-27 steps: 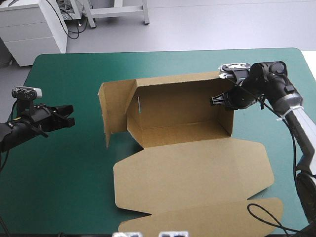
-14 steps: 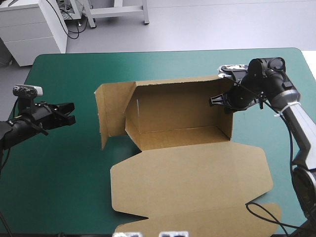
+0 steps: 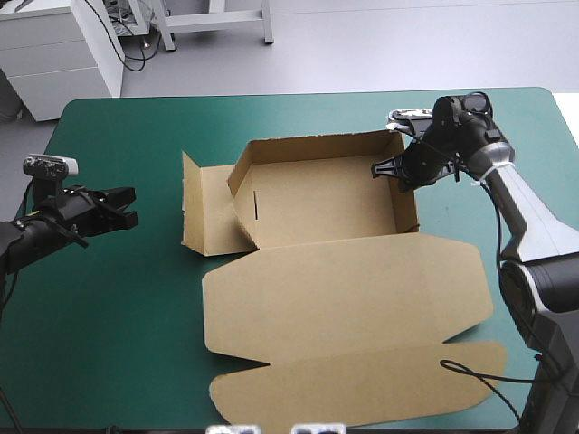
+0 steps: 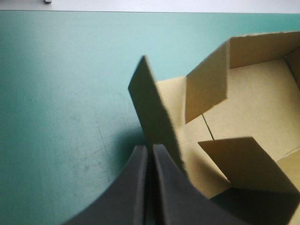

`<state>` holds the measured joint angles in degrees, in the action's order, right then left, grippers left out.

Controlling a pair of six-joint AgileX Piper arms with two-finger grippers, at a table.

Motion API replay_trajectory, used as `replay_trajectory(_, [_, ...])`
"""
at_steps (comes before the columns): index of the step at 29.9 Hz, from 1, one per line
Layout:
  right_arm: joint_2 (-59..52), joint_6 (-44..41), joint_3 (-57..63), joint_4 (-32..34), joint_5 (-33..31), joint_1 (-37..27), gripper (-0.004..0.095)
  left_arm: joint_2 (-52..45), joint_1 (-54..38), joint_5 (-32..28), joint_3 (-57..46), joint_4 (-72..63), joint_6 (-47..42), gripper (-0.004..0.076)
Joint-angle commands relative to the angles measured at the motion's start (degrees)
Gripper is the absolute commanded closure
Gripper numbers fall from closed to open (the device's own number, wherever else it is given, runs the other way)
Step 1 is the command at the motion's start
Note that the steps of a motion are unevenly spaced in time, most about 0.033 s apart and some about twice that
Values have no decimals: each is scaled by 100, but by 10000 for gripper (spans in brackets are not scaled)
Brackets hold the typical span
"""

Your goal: Fold the box

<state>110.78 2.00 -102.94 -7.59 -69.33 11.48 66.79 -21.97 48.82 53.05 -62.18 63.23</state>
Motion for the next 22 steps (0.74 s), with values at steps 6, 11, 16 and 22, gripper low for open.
replay_trajectory(6, [555,0,-801,290,-205,-23,924,-112,5,-73,163,-343,14,709])
replay_trajectory(11, [693,-57,-1007,322,-159,-23,923,-112,5,-86,163,-321,36,709])
replay_trajectory(16, [693,-57,-1308,281,-214,-23,873,-94,5,-108,163,-309,49,709])
replay_trajectory(22, [670,-19,-1668,123,-214,-23,610,-94,5,-108,163,-294,49,709])
